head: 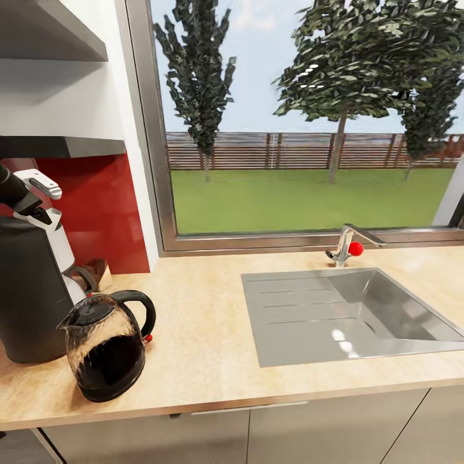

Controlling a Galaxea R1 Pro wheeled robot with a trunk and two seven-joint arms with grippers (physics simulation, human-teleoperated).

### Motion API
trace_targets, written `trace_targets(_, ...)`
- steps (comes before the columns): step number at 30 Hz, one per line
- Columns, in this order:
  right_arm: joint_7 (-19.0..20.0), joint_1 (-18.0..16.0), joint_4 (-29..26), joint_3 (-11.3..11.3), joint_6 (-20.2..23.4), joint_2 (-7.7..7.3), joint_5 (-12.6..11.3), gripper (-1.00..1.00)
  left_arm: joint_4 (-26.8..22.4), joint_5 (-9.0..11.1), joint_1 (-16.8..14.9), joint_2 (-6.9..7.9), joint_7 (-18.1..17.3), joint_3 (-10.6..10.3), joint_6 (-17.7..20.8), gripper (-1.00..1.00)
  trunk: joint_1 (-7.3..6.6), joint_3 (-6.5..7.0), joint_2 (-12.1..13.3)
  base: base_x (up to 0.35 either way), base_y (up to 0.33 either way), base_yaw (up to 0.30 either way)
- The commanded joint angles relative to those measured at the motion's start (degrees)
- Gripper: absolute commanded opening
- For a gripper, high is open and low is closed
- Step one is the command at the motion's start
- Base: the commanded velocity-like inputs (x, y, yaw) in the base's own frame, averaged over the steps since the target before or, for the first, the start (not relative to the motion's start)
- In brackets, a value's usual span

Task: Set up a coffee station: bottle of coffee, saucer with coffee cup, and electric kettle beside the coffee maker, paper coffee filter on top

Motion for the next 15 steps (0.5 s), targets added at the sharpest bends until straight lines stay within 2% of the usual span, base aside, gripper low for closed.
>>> trace_targets(1,0.07,-0.06,0.05,-0.04,-0.19,-0.01,0.39,1.0,-0.13,0.07,-0.16,0.08,-0.19,-0.28,0.36,1.0,0.01,-0.09,-0.06,-0.001,0.0,0.0)
trace_targets(9,0.07,-0.06,0.05,-0.04,-0.2,-0.01,0.39,1.0,-0.19,2.36,-0.16,0.08,-0.19,-0.1,0.29,1.0,0.01,0.02,-0.06,0.0,0.0,0.0)
trace_targets(15,0.07,-0.06,0.05,-0.04,-0.2,-0.01,0.39,1.0,-0.22,3.02,-0.16,0.08,-0.19,0.01,0.28,1.0,0.01,0.34,-0.06,0.0,0.0,0.0)
